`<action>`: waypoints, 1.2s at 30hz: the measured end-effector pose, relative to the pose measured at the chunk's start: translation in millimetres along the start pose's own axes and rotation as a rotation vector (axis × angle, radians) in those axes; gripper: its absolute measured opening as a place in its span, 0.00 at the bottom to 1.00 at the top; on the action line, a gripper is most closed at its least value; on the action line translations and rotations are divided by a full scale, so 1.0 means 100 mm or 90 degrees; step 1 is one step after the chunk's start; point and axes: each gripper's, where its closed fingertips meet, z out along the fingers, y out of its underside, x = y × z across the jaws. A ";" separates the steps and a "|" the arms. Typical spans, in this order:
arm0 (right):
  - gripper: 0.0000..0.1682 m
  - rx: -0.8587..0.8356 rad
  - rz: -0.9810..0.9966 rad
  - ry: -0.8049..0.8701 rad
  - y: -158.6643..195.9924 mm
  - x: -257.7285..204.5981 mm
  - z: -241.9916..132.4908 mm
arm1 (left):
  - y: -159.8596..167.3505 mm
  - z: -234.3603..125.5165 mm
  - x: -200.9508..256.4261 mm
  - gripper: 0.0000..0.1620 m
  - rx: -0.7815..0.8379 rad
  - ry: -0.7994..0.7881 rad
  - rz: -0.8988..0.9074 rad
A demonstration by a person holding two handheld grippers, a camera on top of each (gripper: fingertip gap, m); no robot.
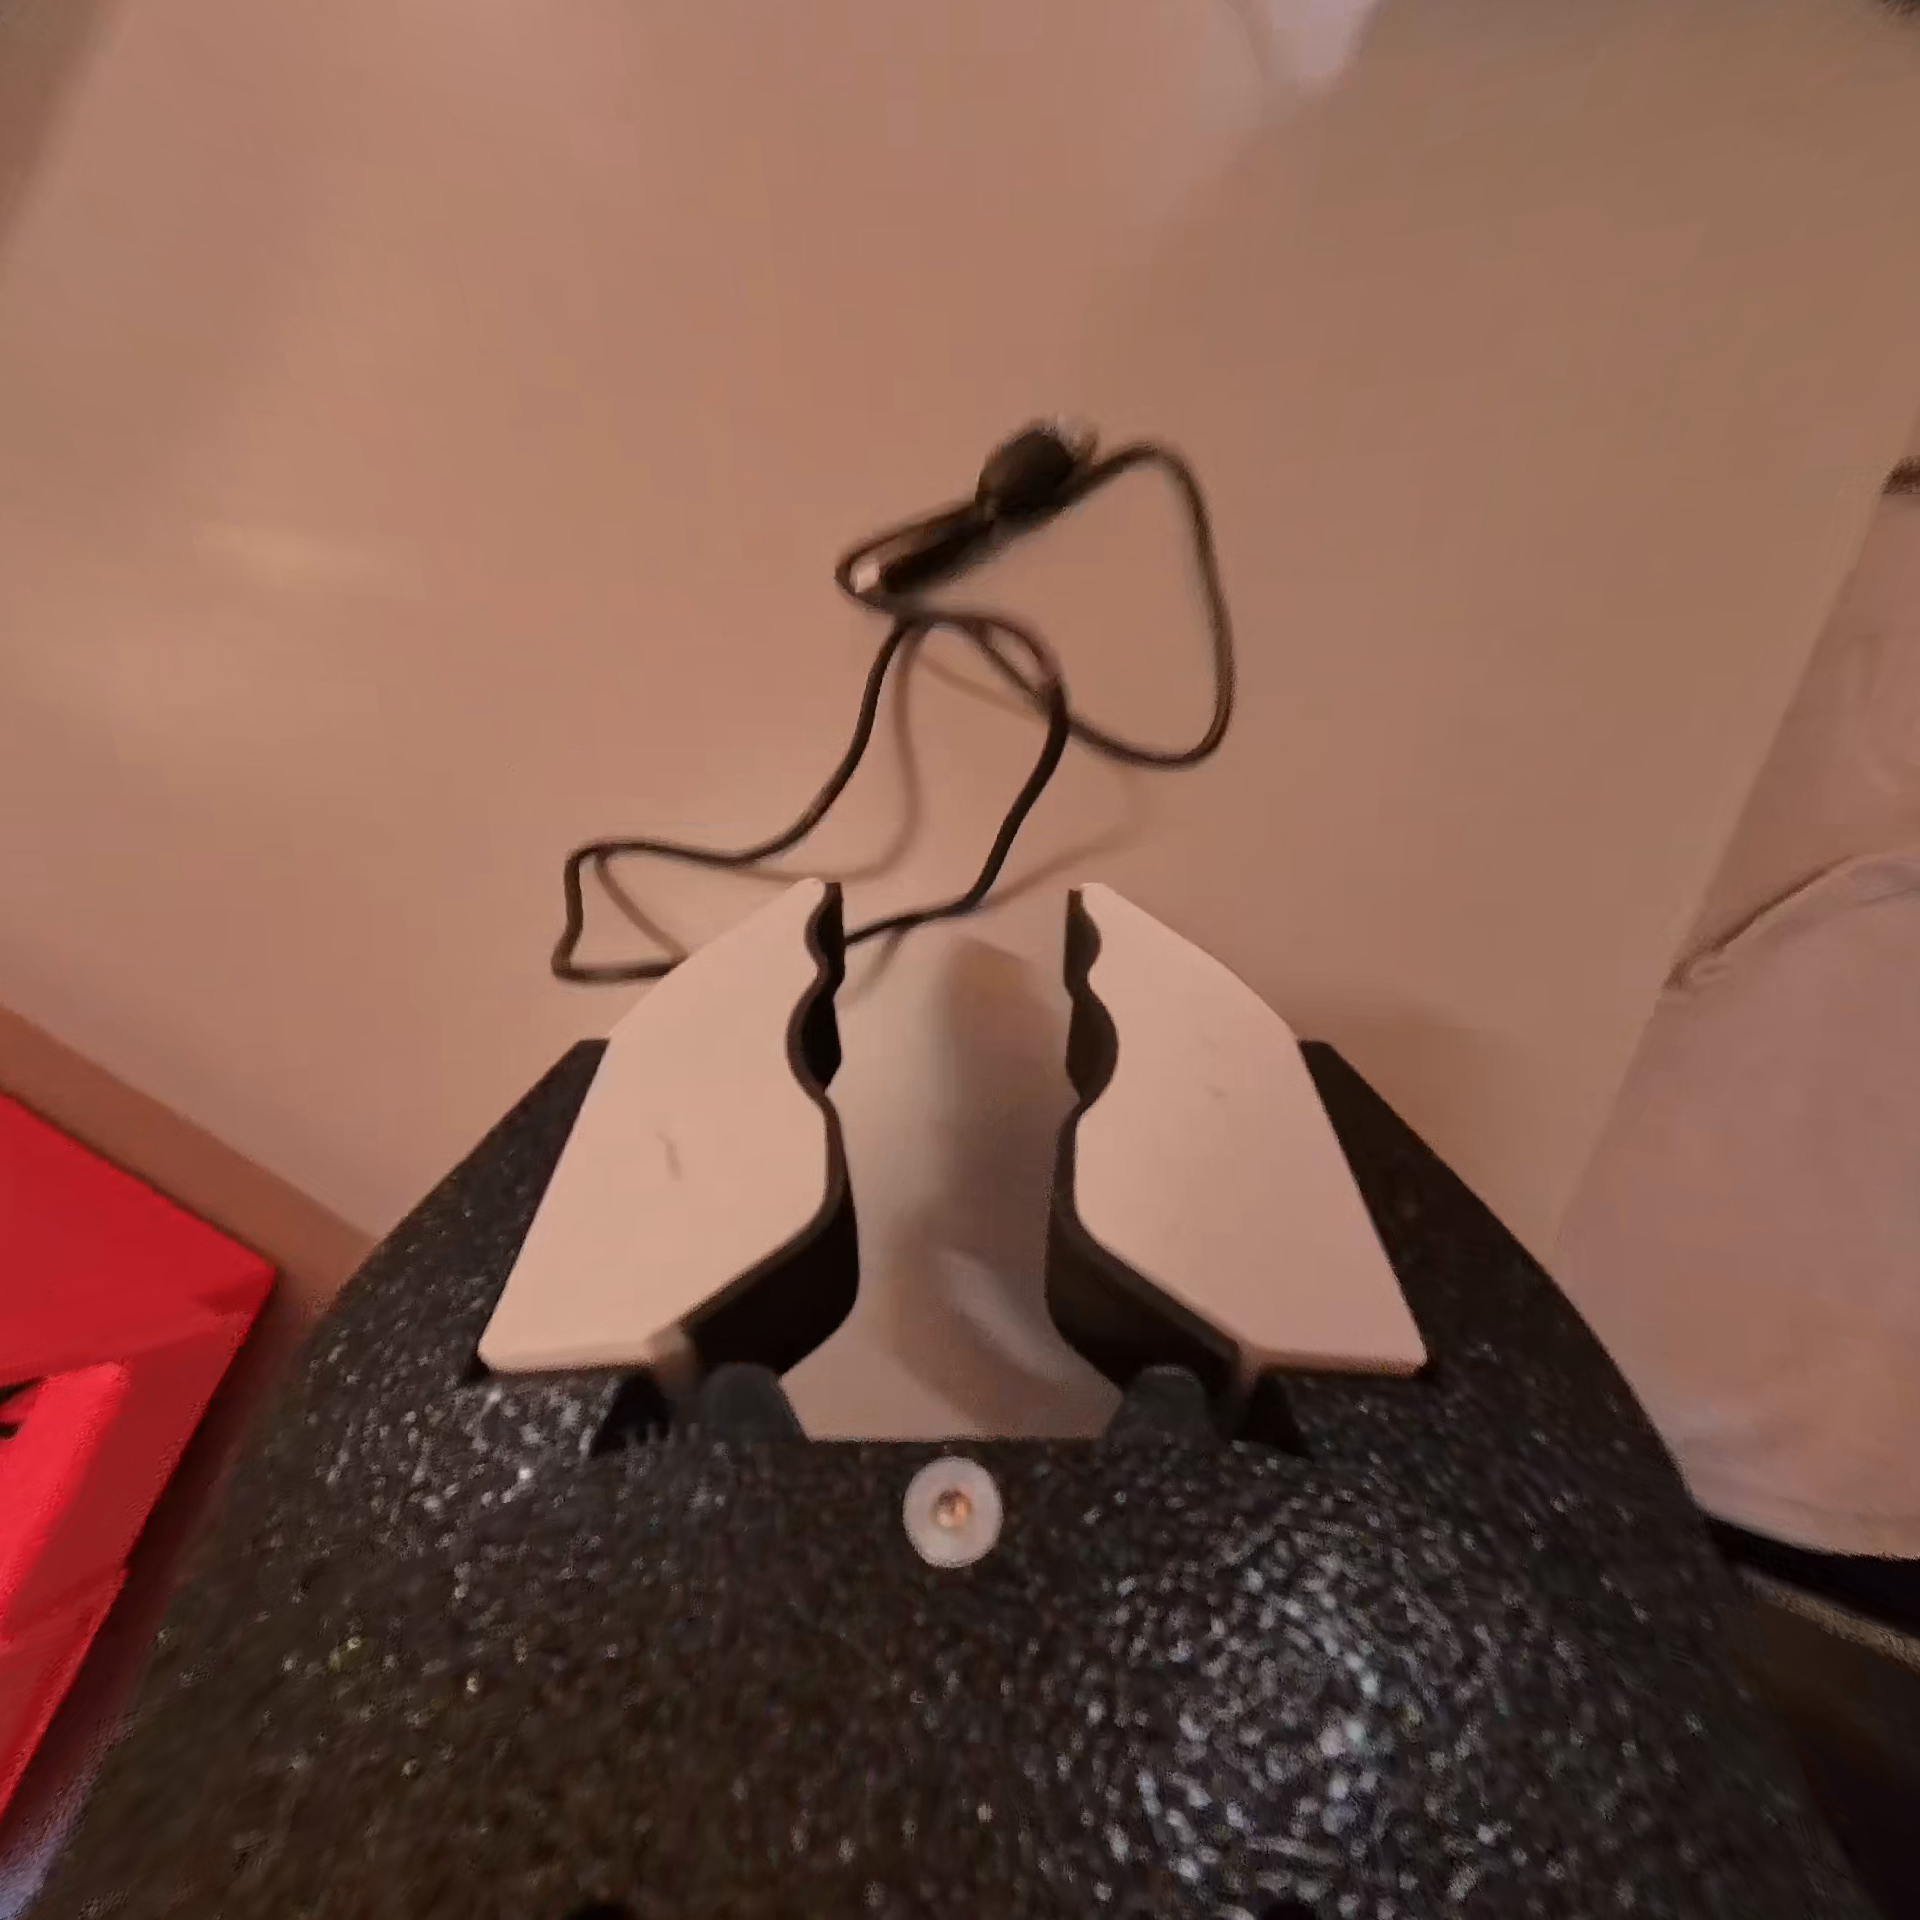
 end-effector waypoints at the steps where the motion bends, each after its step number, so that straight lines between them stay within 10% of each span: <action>1: 0.15 -0.002 0.000 -0.001 0.00 0.00 0.00 | -0.16 -0.03 0.10 0.23 0.032 0.023 -0.010; 5: 0.15 -0.008 -0.007 -0.004 0.02 -0.02 0.01 | -0.57 0.18 0.64 0.15 0.058 0.094 -0.024; 15: 0.15 -0.001 -0.005 -0.006 0.00 -0.02 0.00 | -0.42 1.04 0.51 0.07 -0.126 -0.011 -0.120; 24: 0.15 -0.009 -0.016 -0.018 0.02 -0.06 0.01 | -0.21 0.65 1.09 0.02 -0.109 0.328 0.177; 32: 0.15 -0.017 -0.029 -0.022 0.04 -0.09 0.02 | -0.17 0.45 0.85 0.18 -0.099 0.243 0.048; 36: 0.15 -0.017 -0.028 -0.021 0.03 -0.08 0.02 | -0.38 0.54 0.65 0.19 -0.089 0.042 -0.173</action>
